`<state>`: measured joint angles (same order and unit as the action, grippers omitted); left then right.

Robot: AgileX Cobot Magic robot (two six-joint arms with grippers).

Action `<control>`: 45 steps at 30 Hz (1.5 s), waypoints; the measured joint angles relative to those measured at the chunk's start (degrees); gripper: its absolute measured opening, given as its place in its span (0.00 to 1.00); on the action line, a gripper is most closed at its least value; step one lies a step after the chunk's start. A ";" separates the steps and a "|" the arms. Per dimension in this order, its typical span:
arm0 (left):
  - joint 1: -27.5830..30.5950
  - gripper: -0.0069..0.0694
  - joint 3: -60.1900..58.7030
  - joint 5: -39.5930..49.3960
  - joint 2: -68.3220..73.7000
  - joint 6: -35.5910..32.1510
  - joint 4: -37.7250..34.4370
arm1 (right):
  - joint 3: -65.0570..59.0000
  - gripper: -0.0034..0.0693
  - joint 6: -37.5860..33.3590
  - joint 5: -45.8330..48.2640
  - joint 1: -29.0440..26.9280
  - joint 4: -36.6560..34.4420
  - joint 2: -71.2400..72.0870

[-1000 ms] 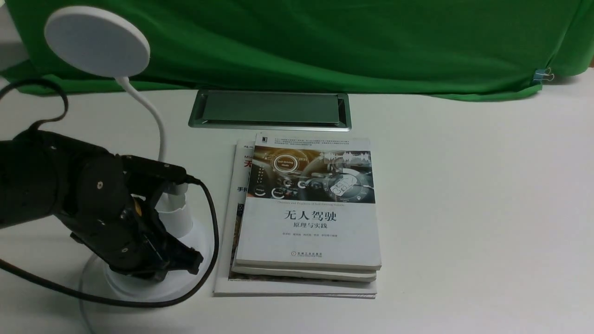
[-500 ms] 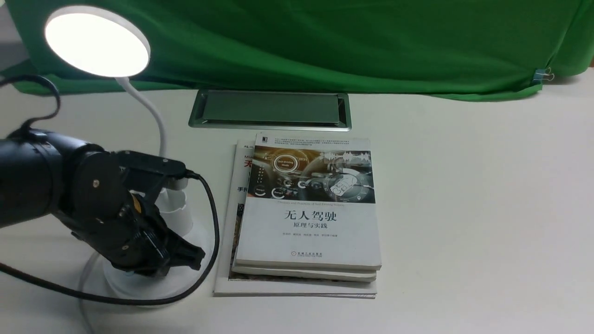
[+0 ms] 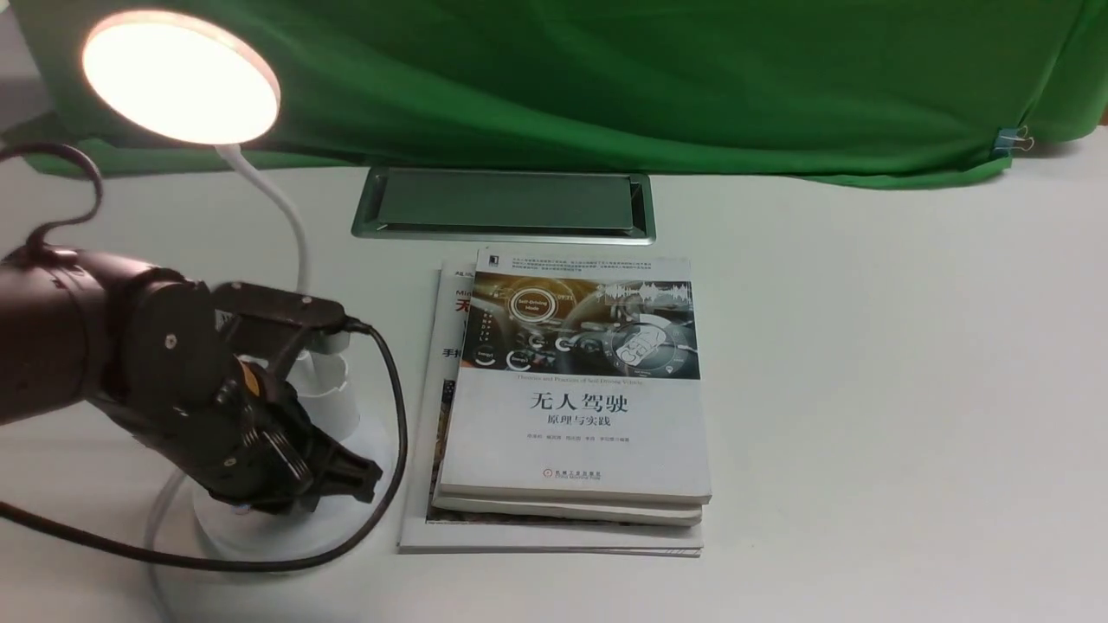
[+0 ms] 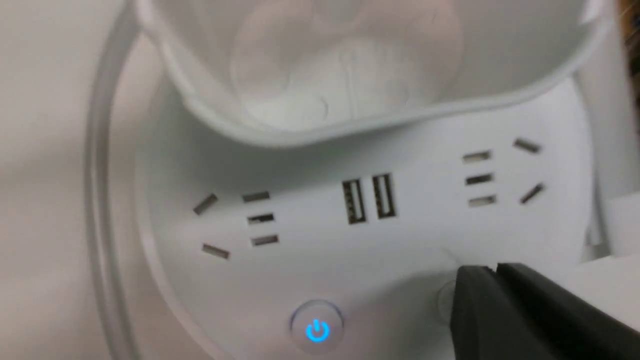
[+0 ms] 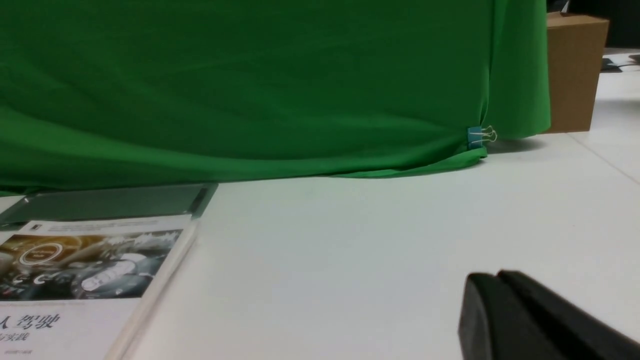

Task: Turn off the desk lamp on the white desktop by hand.

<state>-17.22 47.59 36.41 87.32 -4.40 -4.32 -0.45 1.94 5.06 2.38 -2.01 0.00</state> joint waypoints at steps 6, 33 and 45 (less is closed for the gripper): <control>0.00 0.10 0.11 -0.07 -0.27 0.19 0.09 | 0.00 0.10 0.00 0.00 0.00 0.00 0.00; 0.00 0.10 -9.29 -6.06 -34.77 1.49 -4.72 | 0.00 0.10 0.00 0.02 0.00 0.00 0.00; -0.05 0.10 -22.73 -20.00 -65.01 1.49 -5.23 | 0.00 0.10 0.00 0.02 0.00 0.00 0.00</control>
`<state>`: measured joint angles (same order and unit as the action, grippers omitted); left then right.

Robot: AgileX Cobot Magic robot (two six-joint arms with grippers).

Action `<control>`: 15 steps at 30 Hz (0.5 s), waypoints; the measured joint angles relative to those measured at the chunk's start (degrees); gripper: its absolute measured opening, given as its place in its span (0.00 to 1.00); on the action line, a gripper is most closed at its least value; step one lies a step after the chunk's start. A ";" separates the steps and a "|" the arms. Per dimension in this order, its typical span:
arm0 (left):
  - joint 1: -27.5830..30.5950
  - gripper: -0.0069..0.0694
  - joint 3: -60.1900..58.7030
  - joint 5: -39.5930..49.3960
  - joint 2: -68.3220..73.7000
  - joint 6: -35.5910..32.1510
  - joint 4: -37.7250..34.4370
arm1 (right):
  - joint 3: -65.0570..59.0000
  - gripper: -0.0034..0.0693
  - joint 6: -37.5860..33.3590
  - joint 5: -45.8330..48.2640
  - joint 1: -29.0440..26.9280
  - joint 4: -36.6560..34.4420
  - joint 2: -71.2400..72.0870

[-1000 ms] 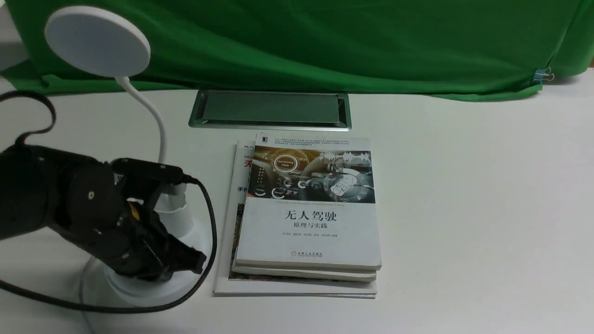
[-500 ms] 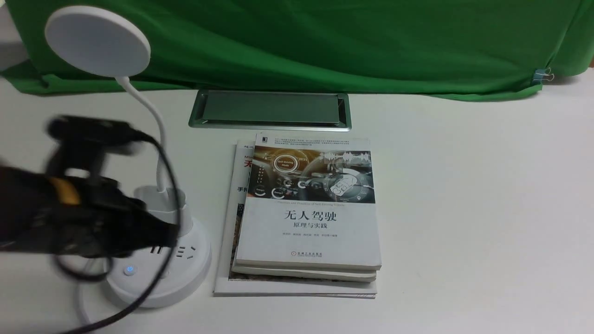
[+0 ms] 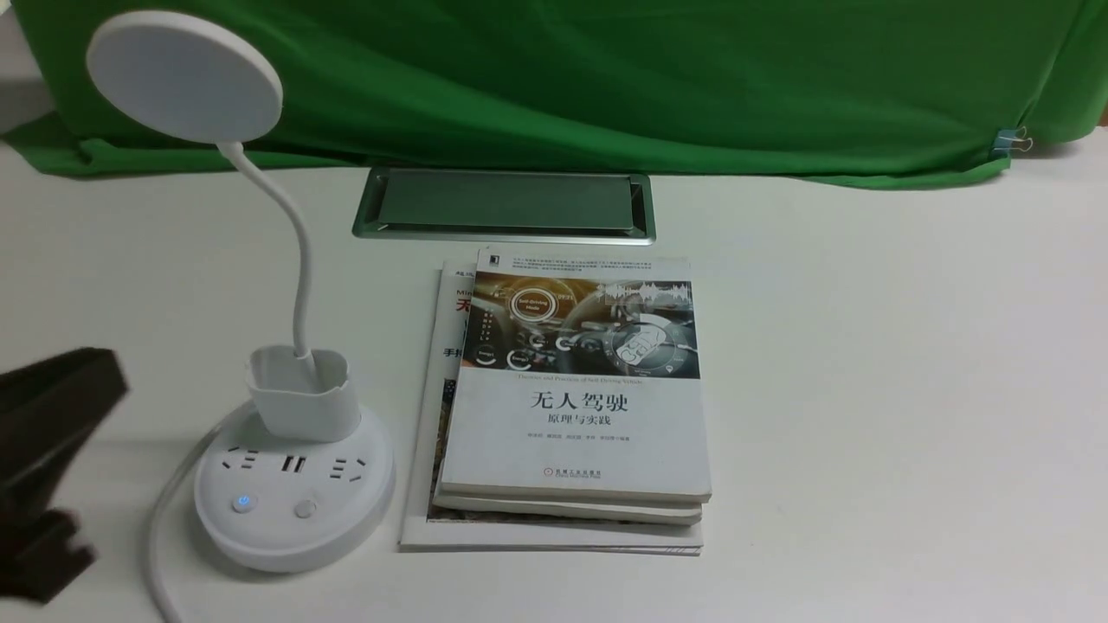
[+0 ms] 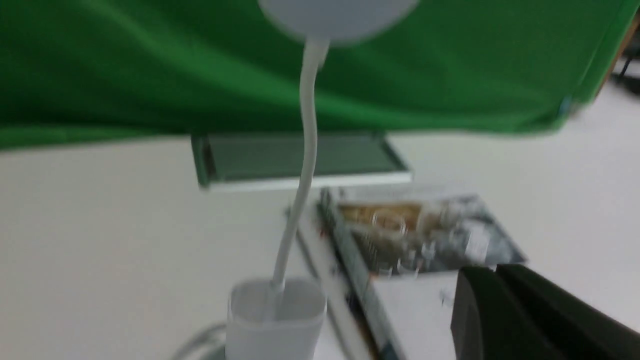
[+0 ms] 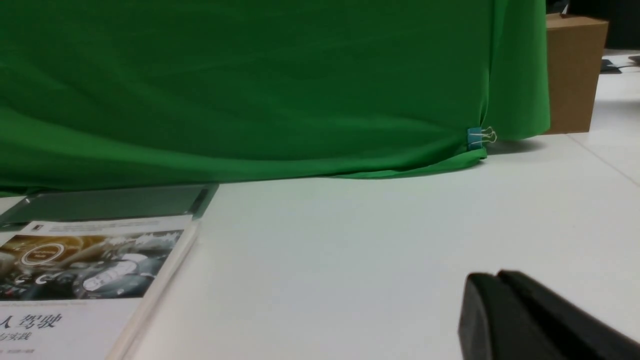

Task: Turn off the desk lamp on the white desktop by hand.

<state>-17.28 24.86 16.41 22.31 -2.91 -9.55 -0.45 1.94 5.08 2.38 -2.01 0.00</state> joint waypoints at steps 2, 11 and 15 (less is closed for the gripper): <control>0.00 0.10 -0.20 -0.27 -2.02 0.00 0.00 | 0.00 0.10 0.00 0.00 0.00 0.00 0.00; 0.00 0.10 -0.20 -0.76 -3.10 0.00 0.00 | 0.00 0.10 0.00 0.00 0.00 0.00 0.00; 0.00 0.10 -1.06 -1.92 -3.15 0.00 0.14 | 0.00 0.10 0.00 0.00 0.00 0.00 0.00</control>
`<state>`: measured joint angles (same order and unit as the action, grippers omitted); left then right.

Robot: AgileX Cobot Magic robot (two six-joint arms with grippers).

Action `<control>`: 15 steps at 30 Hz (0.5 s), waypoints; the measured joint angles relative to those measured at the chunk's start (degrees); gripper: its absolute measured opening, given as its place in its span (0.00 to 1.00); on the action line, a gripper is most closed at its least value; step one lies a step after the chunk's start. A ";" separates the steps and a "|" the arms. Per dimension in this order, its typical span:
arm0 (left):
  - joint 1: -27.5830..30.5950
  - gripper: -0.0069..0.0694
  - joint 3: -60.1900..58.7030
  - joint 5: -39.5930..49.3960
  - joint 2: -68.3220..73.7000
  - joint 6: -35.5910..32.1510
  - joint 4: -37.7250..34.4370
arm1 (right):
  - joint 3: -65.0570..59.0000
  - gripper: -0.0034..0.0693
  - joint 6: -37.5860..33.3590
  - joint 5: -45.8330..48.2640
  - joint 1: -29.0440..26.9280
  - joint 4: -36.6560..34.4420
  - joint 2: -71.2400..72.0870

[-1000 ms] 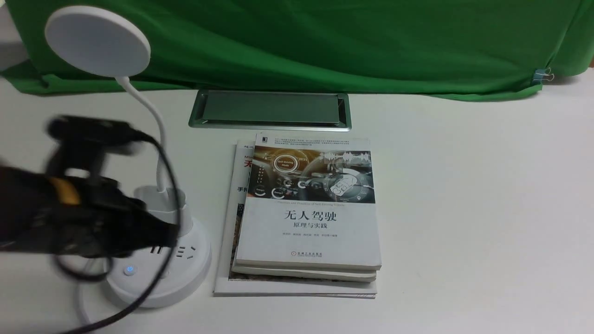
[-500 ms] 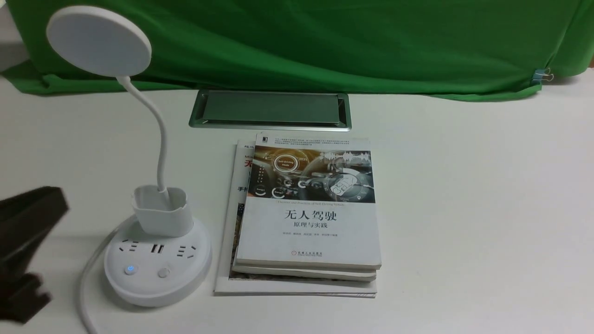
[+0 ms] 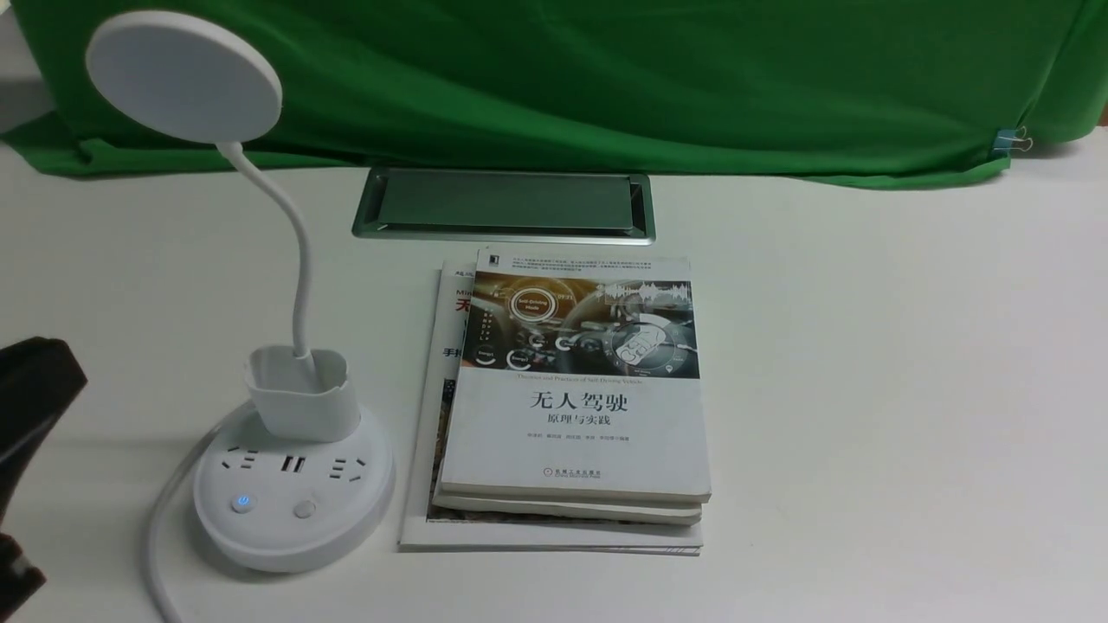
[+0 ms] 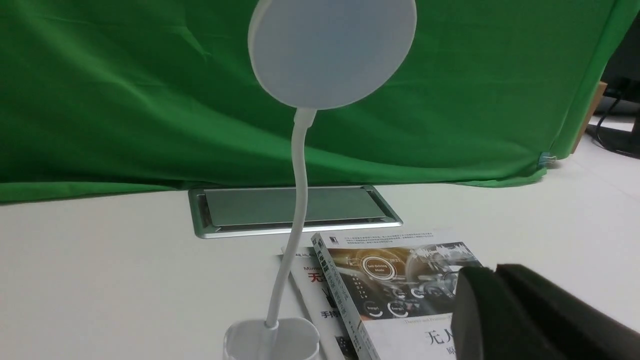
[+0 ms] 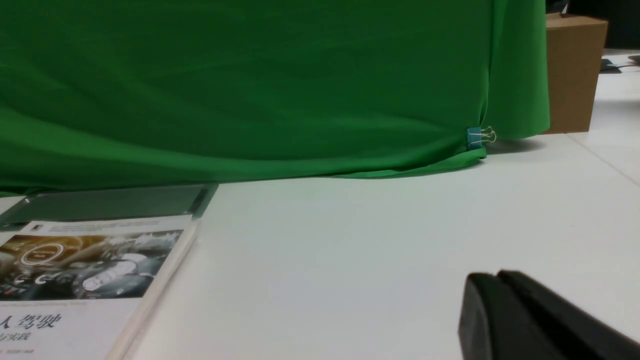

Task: Turn off the desk lamp on the white desktop by hand.

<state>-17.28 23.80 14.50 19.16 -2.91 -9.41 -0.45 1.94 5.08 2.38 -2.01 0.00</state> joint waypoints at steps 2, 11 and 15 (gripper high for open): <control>0.00 0.10 -1.18 -0.60 -0.06 0.00 1.09 | 0.00 0.10 0.00 0.00 0.00 0.00 0.00; 1.96 0.10 -14.37 -16.62 -6.46 -8.68 6.92 | 0.00 0.10 0.00 0.00 0.00 0.00 0.00; 6.27 0.10 -21.67 -21.62 -12.95 -8.96 5.58 | 0.00 0.10 0.00 0.00 0.00 0.00 0.00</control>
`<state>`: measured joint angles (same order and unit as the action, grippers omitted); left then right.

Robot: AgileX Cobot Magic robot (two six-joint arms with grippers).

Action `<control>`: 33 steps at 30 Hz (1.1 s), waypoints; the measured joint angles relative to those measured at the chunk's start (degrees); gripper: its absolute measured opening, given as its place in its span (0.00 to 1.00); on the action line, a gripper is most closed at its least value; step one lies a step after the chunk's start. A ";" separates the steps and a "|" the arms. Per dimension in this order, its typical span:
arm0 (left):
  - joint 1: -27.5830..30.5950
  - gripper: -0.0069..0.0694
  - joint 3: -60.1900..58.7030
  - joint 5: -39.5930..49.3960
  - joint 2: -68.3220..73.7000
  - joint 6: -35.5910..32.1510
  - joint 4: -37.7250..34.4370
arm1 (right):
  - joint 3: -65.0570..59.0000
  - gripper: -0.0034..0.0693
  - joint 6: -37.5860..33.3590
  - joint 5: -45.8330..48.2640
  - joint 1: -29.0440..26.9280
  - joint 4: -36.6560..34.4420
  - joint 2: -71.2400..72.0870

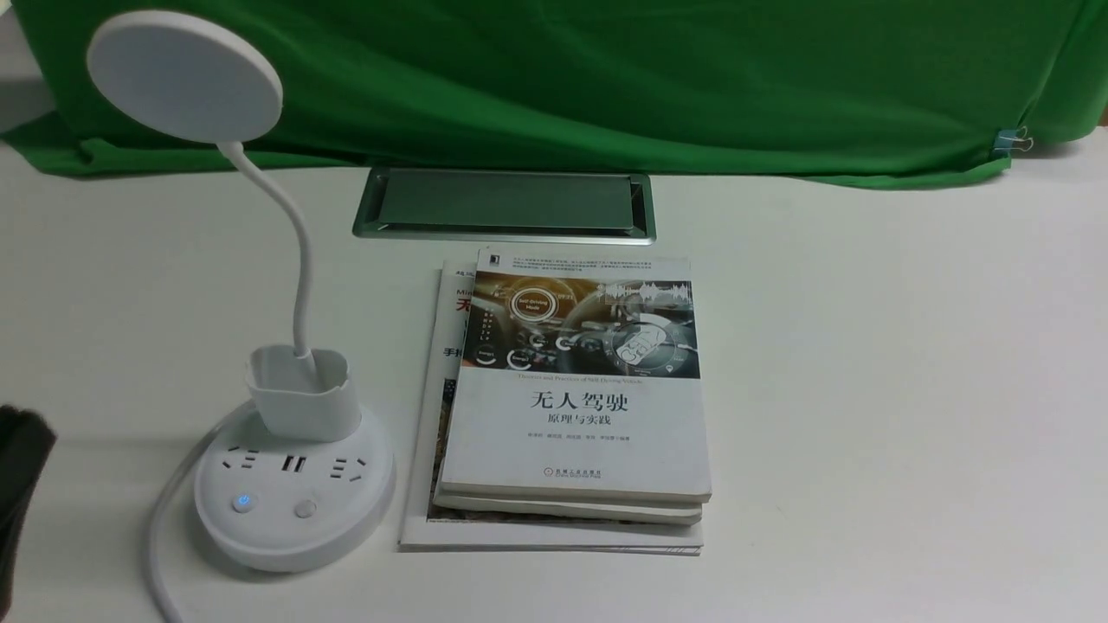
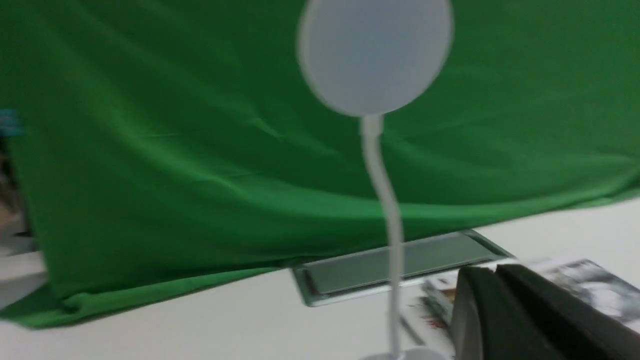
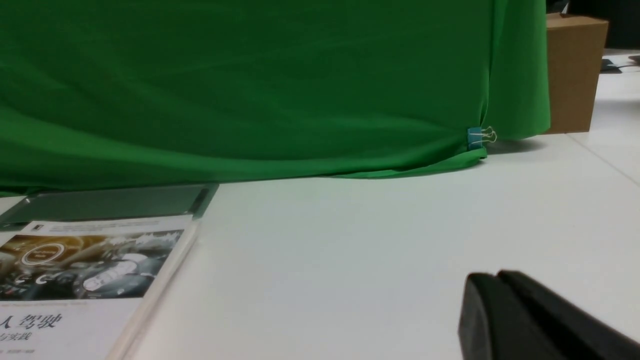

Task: Turn off the desk lamp on the white desktop by hand.

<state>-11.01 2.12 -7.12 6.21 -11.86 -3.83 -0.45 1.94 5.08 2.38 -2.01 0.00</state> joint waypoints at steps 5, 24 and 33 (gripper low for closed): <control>3.07 0.10 -2.26 10.82 -5.97 3.21 -1.24 | 0.00 0.10 0.00 -0.14 0.00 0.00 0.00; 3.25 0.11 -2.60 20.58 -6.32 4.03 -1.42 | 0.00 0.10 0.00 -0.01 0.00 0.00 0.00; 3.25 0.11 -2.60 20.47 -6.32 4.09 -1.42 | 0.00 0.10 0.00 -0.01 0.00 0.00 0.00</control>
<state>-7.76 -0.48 13.35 -0.10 -7.77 -5.25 -0.45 1.94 5.08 2.38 -2.01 0.00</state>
